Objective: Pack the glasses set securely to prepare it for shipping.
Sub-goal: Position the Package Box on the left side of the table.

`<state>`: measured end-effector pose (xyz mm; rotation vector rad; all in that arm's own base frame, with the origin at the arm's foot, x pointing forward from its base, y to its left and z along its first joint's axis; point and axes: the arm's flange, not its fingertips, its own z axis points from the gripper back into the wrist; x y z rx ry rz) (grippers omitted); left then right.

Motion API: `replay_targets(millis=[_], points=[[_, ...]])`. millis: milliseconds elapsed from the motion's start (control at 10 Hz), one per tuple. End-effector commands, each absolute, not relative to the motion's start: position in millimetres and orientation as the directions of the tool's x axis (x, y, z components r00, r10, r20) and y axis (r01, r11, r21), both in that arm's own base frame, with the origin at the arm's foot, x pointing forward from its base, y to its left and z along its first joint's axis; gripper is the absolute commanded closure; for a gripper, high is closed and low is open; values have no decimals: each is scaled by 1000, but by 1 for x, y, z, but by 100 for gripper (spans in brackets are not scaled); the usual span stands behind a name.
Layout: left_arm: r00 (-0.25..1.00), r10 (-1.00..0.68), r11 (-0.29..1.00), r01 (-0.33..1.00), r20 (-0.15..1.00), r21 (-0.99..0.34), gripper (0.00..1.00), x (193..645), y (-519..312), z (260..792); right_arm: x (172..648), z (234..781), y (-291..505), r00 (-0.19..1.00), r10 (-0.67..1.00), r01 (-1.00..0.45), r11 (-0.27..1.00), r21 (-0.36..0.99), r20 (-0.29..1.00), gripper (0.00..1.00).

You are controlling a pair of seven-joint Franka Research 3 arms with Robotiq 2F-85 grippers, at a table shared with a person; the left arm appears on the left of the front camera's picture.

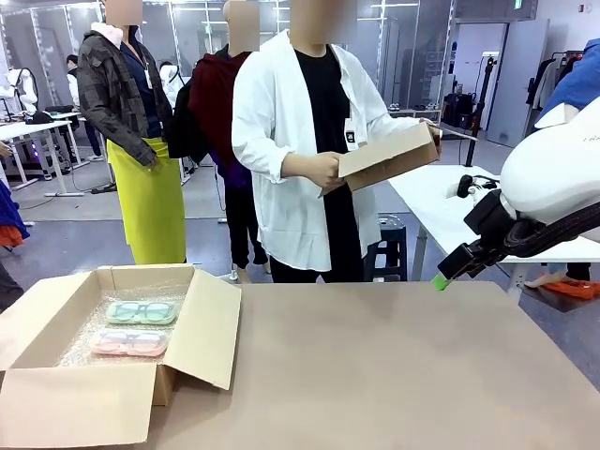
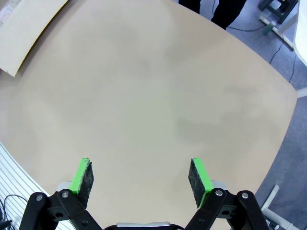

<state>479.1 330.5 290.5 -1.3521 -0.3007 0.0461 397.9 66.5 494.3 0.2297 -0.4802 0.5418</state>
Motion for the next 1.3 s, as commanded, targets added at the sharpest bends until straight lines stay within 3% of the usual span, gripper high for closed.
replay_targets(millis=[0, 200, 400, 600, 900, 1200], points=[[950, 190, 307, 182, 248, -934, 0, 479, 335, 315, 399, 496, 68, 754, 438, -541, 837, 84, 489, 0], [934, 48, 487, 288, 354, -825, 0, 477, 327, 381, 399, 496, 68, 754, 438, -541, 837, 84, 489, 0], [864, -169, 665, 455, 474, -592, 0, 461, 284, 496, 399, 496, 68, 754, 438, -541, 837, 84, 489, 0], [810, -334, 757, 536, 482, -375, 0, 448, 231, 536, 399, 496, 68, 754, 438, -541, 837, 84, 489, 0], [710, -521, 738, 653, 474, -168, 0, 410, 138, 549, 399, 496, 68, 754, 438, -541, 837, 84, 489, 0], [621, -625, 672, 736, 473, -78, 0, 372, 70, 541, 399, 496, 68, 754, 438, -541, 837, 84, 489, 0]])
